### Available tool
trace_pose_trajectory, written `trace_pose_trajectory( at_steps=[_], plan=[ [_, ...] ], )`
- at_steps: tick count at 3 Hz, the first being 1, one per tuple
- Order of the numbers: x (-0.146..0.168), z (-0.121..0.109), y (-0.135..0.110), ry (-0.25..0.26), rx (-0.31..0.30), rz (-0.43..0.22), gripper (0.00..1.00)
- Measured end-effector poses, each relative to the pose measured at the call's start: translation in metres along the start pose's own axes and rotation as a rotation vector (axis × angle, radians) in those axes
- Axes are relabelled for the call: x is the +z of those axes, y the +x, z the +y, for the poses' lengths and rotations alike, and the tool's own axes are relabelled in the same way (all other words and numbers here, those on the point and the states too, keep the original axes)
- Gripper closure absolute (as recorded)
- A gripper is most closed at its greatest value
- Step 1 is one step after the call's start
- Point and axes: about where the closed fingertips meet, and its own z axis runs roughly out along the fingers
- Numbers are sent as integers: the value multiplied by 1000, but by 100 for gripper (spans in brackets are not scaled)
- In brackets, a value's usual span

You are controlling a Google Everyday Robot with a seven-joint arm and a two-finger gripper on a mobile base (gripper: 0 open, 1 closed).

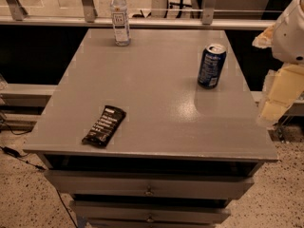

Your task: Move pepsi can near rxbar chocolate

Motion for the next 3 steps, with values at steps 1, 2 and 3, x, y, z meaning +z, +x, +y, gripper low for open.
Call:
trace_pose_trajectory(
  at_steps=[1, 2, 3],
  plan=[
    [0, 0, 0, 0, 0, 0, 0],
    [7, -31, 10, 63, 34, -69, 0],
    [18, -73, 17, 120, 80, -167, 0]
  ],
)
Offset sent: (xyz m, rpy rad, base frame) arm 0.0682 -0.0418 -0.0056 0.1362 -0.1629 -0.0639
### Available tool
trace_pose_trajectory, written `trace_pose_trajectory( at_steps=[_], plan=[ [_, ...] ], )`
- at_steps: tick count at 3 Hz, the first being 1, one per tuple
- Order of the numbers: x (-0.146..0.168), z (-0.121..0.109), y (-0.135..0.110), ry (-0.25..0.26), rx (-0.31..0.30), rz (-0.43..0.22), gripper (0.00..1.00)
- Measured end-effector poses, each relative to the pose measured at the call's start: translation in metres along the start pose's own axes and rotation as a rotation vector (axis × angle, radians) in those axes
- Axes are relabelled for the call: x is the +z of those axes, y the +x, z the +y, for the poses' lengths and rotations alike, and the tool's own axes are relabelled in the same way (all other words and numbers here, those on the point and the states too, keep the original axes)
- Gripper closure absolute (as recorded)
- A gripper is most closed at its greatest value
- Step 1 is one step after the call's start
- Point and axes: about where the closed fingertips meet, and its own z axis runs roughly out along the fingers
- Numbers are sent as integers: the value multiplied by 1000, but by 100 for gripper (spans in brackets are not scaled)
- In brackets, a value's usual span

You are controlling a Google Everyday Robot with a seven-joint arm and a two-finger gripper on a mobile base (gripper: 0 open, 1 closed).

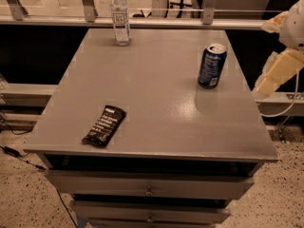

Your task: Move pepsi can near rxbar chocolate

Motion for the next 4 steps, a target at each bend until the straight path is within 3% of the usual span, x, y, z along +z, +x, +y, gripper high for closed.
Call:
trace_pose_trajectory(
  at_steps=[1, 2, 4],
  plan=[
    [22, -39, 3, 45, 64, -122, 0],
    [50, -60, 2, 52, 127, -232, 0],
    [114, -77, -8, 16, 232, -440, 0]
  ],
)
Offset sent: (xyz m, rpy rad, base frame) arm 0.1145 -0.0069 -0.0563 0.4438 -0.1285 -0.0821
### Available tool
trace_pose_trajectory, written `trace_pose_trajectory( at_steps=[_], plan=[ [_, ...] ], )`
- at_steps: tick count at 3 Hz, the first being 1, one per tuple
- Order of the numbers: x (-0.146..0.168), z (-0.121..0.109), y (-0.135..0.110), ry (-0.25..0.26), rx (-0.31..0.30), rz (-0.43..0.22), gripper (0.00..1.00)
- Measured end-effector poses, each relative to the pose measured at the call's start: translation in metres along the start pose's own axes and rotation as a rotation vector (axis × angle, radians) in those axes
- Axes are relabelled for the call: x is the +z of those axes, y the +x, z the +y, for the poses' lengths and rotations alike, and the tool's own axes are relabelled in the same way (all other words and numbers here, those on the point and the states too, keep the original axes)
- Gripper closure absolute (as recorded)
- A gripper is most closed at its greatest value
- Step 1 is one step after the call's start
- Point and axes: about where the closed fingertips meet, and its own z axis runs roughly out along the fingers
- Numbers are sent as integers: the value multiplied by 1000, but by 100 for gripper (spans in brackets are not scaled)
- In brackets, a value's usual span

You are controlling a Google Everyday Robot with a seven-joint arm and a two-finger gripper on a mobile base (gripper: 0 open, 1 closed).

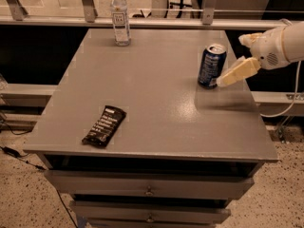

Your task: Move pepsi can near rxbar chocolate

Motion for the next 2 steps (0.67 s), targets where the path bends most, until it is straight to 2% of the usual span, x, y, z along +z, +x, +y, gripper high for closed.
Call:
trace_pose_trajectory(
  at_steps=[1, 2],
  plan=[
    [38, 2, 1, -41, 59, -85, 3],
    [57, 6, -2, -66, 91, -123, 26]
  ],
)
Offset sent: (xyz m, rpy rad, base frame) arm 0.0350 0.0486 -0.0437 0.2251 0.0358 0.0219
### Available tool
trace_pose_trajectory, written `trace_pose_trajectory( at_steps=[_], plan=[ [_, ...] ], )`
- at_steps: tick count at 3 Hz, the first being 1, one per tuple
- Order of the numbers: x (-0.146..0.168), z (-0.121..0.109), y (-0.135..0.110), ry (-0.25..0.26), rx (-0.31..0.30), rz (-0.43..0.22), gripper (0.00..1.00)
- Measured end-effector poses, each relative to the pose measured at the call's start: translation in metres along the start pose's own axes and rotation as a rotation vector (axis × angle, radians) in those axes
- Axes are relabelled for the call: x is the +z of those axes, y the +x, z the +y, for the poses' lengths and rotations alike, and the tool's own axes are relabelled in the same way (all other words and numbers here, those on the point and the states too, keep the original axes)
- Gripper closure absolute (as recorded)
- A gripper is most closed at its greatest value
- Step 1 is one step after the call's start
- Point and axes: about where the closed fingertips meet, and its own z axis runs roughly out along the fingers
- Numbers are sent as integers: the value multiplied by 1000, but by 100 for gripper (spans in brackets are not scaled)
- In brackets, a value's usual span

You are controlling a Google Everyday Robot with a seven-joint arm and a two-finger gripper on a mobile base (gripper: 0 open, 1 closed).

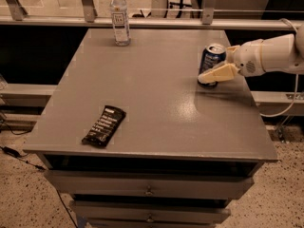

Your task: Move pepsi can near rxbar chocolate

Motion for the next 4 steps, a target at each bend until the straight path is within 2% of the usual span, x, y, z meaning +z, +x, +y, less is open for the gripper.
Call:
trace_pose_trajectory(
  at_steps=[1, 2, 3, 4],
  plan=[
    [11, 14, -19, -36, 20, -56, 57],
    [11, 29, -42, -64, 20, -108, 80],
    [14, 30, -42, -69, 19, -107, 100],
    [17, 34, -45, -74, 18, -116, 100]
  ],
)
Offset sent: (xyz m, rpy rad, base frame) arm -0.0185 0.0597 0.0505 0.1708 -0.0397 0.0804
